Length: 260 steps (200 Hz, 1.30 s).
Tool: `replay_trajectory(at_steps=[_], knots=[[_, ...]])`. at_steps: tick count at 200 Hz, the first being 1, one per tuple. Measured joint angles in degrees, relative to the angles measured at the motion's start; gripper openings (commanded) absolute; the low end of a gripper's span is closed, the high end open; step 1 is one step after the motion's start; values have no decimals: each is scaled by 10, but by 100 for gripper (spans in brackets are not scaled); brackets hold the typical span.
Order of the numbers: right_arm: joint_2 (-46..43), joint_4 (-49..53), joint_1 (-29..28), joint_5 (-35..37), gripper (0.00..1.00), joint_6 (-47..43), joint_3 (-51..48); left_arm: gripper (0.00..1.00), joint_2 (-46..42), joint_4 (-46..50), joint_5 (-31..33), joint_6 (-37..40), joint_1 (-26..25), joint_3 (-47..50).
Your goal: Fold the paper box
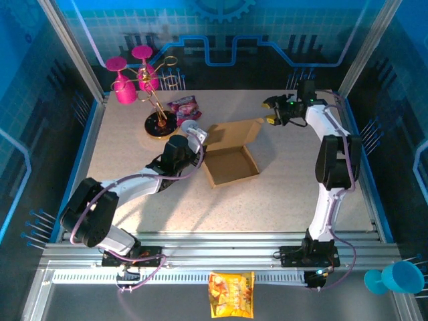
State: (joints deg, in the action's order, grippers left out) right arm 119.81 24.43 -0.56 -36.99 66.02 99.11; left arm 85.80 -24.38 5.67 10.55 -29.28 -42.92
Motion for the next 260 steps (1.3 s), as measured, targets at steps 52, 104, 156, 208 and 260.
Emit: replay_trajectory(at_steps=[52,104,156,208,260], knots=[[-41,-15,-34,-27,51,22,-83,0,12,-10,0,-1,13,-1],[-115,-32,-30,-30,52,66,-172,0,19,-12,-2,-1,14,-10],[-126,-83,-32,-40,53,138,-211,3,34,-10,-2,-1,19,-20],[-146,-126,-35,-55,56,200,-257,7,47,-11,5,-7,22,-26],[-163,-157,-40,-74,56,244,-291,16,66,-20,11,-16,23,-27]])
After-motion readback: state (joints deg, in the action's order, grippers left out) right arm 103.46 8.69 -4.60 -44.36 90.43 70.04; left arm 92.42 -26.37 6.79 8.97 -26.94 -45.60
